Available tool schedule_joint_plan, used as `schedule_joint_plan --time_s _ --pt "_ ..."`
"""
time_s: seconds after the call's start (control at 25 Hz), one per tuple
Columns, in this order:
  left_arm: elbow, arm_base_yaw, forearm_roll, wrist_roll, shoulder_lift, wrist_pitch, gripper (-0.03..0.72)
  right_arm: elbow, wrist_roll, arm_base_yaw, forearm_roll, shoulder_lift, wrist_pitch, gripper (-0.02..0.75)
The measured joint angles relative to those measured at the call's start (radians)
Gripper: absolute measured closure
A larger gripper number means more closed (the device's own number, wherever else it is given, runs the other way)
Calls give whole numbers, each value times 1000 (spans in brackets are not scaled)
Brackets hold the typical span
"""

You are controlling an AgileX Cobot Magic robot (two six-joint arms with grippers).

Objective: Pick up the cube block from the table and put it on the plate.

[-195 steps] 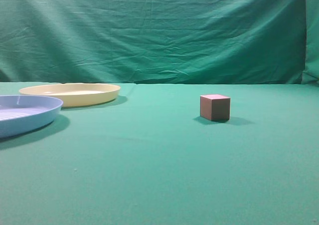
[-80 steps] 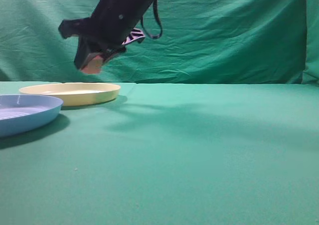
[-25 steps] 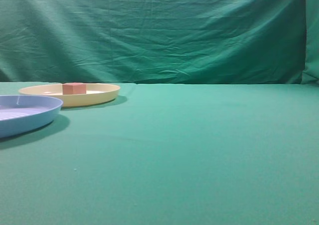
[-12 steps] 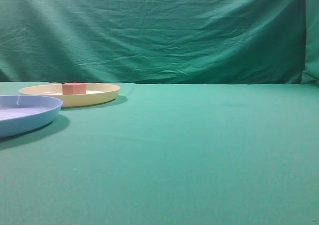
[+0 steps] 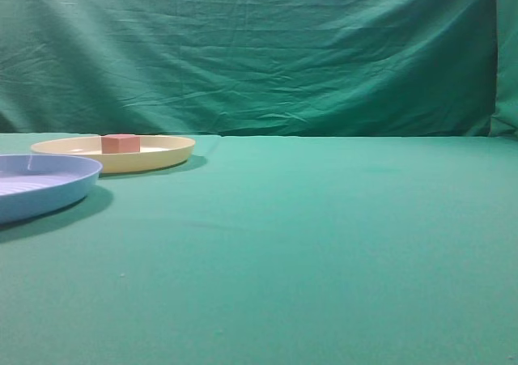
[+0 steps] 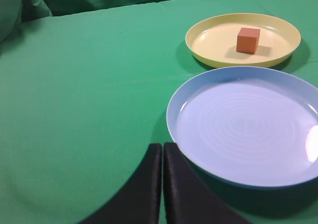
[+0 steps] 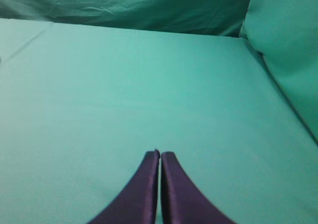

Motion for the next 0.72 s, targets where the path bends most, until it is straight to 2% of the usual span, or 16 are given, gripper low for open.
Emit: schedule_joint_plan --time_s 0.16,0.72 --pt "0 0 0 0 0 0 688 78 0 -9 0 -38 -17 738" --pt "0 0 0 0 0 0 688 82 -8 -11 0 -38 -27 738"
